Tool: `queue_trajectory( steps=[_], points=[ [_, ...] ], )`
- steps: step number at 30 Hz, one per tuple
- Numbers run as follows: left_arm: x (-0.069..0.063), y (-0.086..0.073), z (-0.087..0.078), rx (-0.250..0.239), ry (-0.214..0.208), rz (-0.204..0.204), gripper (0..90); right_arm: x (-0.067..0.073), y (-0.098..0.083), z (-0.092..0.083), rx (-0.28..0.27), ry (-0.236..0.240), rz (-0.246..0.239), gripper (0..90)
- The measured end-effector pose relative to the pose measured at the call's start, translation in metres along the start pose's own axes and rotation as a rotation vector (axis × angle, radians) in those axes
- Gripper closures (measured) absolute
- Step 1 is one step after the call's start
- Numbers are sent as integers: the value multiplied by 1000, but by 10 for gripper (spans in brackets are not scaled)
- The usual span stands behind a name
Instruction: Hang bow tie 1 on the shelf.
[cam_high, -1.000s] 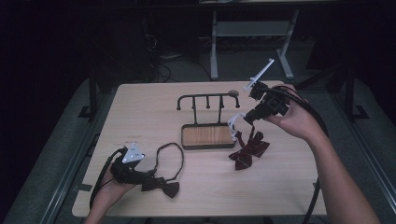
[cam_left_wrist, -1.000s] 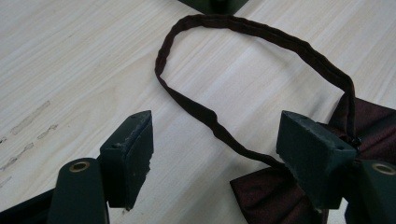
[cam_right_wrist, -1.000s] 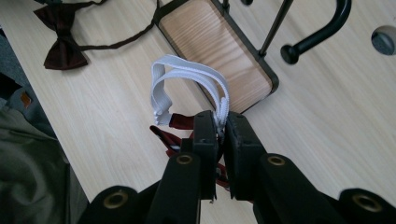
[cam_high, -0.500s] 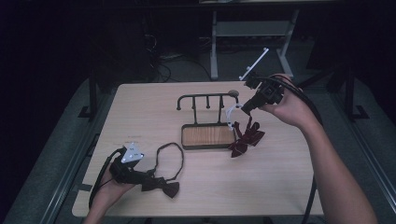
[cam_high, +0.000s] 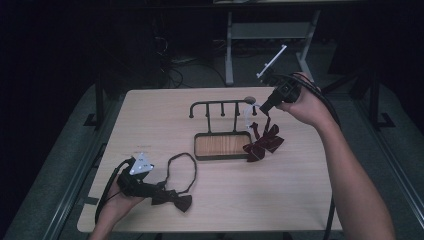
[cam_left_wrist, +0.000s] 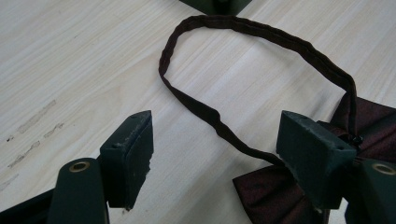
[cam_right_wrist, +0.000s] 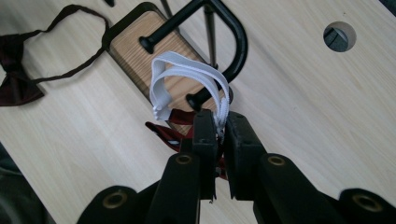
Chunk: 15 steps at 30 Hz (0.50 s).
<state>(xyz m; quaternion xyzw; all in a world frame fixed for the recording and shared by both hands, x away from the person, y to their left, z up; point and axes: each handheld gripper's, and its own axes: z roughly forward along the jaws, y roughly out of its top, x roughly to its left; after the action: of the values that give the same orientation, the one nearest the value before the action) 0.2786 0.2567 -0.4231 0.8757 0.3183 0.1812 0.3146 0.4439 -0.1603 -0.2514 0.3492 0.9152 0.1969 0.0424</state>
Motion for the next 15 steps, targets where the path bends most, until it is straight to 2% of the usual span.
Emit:
queue_trajectory(
  steps=[9, 15],
  points=[
    [-1, 1, 1, 0, -1, 2, 278, -13, -5, 8, -10, -2, 58, 822],
    [-2, 0, 1, 0, -1, 2, 278, -15, -8, 13, -15, 5, 62, 818]
  ],
)
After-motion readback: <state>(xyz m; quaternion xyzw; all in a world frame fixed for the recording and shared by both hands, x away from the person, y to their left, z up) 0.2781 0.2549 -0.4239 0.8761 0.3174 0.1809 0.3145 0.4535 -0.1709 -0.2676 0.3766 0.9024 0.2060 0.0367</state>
